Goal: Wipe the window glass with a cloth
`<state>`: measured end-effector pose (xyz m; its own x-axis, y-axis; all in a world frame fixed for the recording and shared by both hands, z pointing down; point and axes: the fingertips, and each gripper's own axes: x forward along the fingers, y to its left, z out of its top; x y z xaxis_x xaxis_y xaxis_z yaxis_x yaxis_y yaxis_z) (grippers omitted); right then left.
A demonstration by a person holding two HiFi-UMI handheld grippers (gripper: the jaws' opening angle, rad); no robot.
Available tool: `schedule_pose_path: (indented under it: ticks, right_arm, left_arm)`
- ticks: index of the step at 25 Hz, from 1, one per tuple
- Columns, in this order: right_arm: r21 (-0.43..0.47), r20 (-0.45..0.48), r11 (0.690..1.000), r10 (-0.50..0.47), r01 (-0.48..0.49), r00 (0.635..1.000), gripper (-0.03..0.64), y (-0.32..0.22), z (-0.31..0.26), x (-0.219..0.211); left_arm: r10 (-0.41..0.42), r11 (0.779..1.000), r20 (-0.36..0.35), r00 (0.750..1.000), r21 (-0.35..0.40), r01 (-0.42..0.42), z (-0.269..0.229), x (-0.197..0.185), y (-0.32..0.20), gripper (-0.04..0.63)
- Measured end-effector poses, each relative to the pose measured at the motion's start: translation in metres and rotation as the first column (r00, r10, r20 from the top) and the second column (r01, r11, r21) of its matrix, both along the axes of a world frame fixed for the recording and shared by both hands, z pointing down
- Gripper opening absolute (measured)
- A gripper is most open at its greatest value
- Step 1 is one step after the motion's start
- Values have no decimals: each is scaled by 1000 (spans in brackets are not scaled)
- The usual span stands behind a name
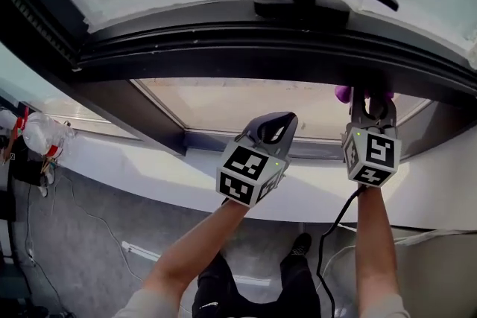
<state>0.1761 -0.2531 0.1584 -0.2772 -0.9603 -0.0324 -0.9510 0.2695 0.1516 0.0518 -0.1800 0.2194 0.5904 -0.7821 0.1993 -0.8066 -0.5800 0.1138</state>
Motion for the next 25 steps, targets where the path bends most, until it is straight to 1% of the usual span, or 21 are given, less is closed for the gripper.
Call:
schedule_pose_path:
  ticks: [5, 11, 15, 19, 25]
  right_arm:
    - [-14, 0, 989, -144, 144, 990, 110, 11, 4, -114]
    - [-25, -22, 959, -282, 281, 959, 109, 26, 8, -237]
    - [-38, -43, 930, -367, 365, 929, 109, 34, 15, -315]
    - [-50, -70, 890, -455, 453, 888, 109, 40, 23, -392]
    - [-78, -125, 836, -548, 542, 827, 109, 49, 40, -483]
  left_arm:
    - [-118, 993, 17, 993, -13, 119, -3, -98, 18, 0]
    - [-198, 980, 34, 980, -23, 199, 0, -192, 43, 0]
    - [-258, 965, 39, 965, -31, 259, 3, -251, 61, 0]
    - [-328, 944, 43, 944, -31, 329, 6, -309, 73, 0]
    - [-391, 919, 44, 919, -45, 393, 17, -376, 87, 0]
